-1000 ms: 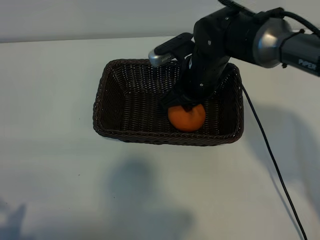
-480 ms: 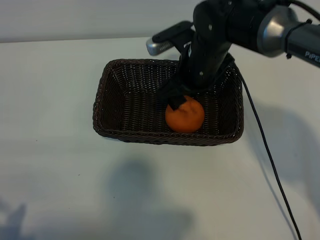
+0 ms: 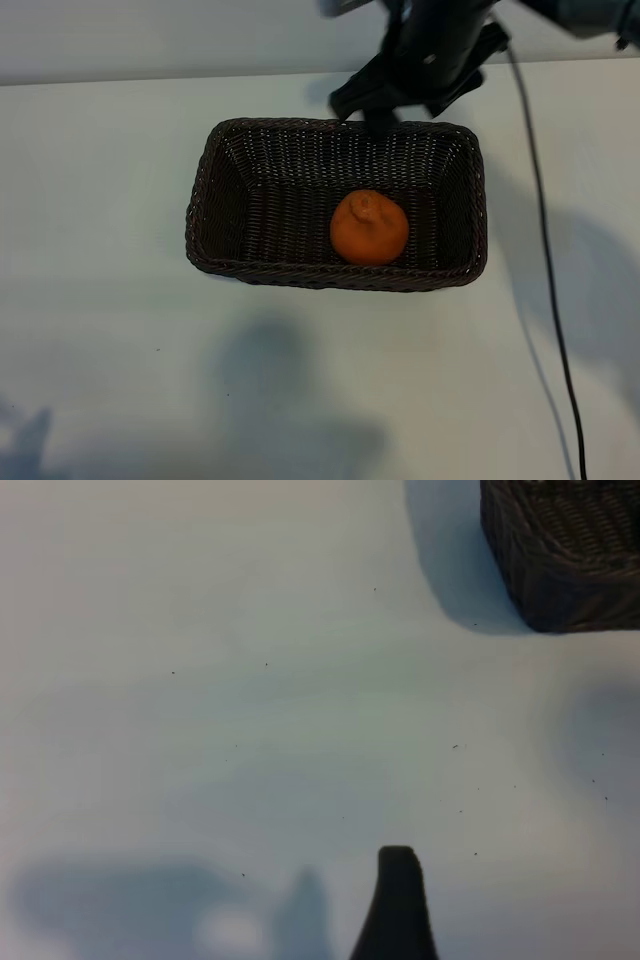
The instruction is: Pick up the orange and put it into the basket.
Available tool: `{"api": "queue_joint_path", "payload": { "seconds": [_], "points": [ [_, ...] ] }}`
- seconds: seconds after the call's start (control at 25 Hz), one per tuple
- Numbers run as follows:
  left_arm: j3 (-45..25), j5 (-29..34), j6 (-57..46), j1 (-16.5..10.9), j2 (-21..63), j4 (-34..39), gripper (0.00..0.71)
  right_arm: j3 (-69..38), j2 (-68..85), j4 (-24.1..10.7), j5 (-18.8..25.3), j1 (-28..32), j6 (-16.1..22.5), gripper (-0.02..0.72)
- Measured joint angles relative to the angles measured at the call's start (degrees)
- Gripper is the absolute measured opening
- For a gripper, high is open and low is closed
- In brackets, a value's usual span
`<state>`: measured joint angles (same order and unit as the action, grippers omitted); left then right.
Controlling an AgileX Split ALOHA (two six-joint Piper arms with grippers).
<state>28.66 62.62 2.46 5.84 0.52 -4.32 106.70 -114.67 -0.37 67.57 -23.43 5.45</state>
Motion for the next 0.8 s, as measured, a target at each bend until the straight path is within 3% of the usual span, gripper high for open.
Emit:
{"api": "queue_joint_path", "payload": {
  "seconds": [0.16,0.56,0.8],
  "points": [
    [0.00,0.00,0.00,0.00,0.00,0.00,0.588,0.11,0.00,-0.07,0.23,7.28,-1.33,0.600],
    [0.00,0.00,0.00,0.00,0.00,0.00,0.588,0.11,0.00,-0.48,0.83,33.51,-3.56,0.598],
    [0.00,0.00,0.00,0.00,0.00,0.00,0.588,0.11,0.00,4.03,2.19,42.17,-6.26,0.598]
  ]
}}
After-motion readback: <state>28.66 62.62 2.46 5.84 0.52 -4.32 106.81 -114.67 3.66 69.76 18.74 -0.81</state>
